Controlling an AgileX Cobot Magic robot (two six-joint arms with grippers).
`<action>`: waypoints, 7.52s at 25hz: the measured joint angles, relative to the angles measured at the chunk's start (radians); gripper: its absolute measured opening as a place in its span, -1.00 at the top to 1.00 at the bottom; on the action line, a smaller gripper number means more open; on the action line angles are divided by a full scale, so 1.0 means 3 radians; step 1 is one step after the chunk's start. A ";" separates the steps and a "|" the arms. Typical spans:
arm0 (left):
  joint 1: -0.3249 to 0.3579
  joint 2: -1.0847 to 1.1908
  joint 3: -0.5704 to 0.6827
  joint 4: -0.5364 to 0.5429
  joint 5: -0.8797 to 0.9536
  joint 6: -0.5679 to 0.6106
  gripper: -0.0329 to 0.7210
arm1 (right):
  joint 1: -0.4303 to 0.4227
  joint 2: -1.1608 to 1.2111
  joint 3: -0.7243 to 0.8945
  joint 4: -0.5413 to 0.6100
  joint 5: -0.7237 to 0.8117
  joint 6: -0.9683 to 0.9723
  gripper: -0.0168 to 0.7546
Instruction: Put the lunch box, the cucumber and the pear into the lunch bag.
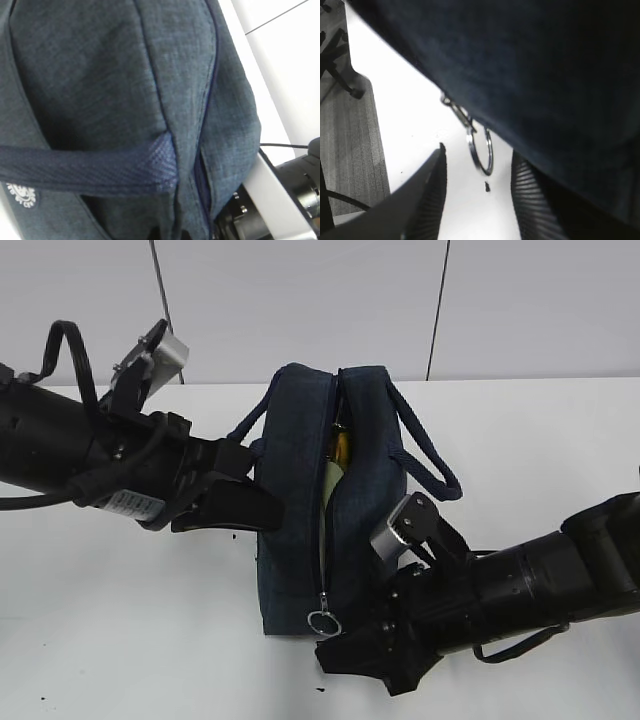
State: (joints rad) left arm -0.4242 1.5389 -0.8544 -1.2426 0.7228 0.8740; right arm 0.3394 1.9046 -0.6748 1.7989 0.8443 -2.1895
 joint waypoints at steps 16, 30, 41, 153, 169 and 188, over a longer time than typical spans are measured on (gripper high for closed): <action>0.0003 0.0000 0.0000 -0.0019 -0.0001 0.0000 0.94 | 0.0130 0.0079 -0.0217 -0.0048 -0.0129 0.0318 0.58; 0.0003 0.0000 0.0000 -0.0019 -0.0001 0.0000 0.94 | 0.0130 0.0079 -0.0226 -0.0035 0.0118 0.0333 0.94; 0.0003 0.0000 0.0000 -0.0019 0.0004 0.0000 0.92 | 0.0130 -0.0031 -0.0232 -0.0322 0.0019 0.0650 0.94; 0.0003 0.0324 -0.0004 -0.0181 0.0071 0.0297 0.87 | 0.0038 -0.0617 -0.2497 -0.3424 -0.0059 0.4156 0.94; 0.0007 0.0324 -0.0023 -0.0075 0.0111 0.0297 0.94 | -0.0087 -0.0143 -0.3051 -0.3413 0.0070 0.4264 0.94; 0.0007 0.0324 -0.0023 -0.0043 0.0097 0.0297 0.94 | -0.0341 -0.0134 -0.3403 -0.3323 0.0329 0.4291 0.94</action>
State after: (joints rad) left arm -0.4223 1.6361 -0.8612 -1.2555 0.7520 0.9630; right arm 0.2371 1.8644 -1.6958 0.8020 0.9430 -0.9021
